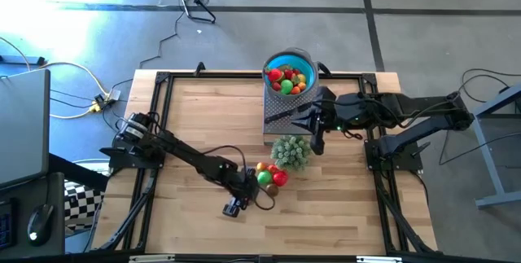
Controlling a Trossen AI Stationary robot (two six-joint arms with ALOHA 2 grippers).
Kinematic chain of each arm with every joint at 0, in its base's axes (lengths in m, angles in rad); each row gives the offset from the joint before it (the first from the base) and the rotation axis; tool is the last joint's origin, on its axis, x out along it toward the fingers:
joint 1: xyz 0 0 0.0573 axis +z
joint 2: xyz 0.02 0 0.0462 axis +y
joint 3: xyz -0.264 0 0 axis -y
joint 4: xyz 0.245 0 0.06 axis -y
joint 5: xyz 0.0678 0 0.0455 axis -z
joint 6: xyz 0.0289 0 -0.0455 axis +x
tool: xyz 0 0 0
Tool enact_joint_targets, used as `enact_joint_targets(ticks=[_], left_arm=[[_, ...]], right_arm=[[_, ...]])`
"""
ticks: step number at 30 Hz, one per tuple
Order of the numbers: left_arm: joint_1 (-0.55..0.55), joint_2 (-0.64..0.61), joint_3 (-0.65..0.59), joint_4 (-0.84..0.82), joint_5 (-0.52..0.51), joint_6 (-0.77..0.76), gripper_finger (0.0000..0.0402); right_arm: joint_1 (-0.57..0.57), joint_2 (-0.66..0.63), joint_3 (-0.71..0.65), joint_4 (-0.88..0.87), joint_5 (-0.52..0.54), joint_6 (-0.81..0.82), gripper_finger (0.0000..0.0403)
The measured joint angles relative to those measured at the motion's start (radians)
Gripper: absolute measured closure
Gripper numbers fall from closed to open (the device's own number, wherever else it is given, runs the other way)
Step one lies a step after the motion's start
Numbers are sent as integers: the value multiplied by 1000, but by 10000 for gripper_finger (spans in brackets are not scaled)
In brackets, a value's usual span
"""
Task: Pick & Place Fruit
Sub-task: Put the red strawberry into the blue strainer bowl
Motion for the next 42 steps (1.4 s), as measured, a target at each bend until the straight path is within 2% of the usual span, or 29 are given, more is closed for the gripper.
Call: enact_joint_targets(ticks=[15, 24, 35, 38, 42], left_arm=[[154, 1, 298, -409, 5, 48, 254], [225, 1, 556, -586, 78, 48, 254], [384, -2, 899, -639, 77, 71, 254], [448, -2, 959, -638, 51, 71, 254], [525, -2, 991, -609, 35, 67, 254]], right_arm=[[13, -81, 0, -8, -139, 6, 398], [78, -222, 0, -7, -118, 2, 398], [133, -279, 0, -8, -67, -53, 399], [133, -278, 0, -20, -56, -62, 400], [133, -268, 0, -30, 10, -104, 400]])
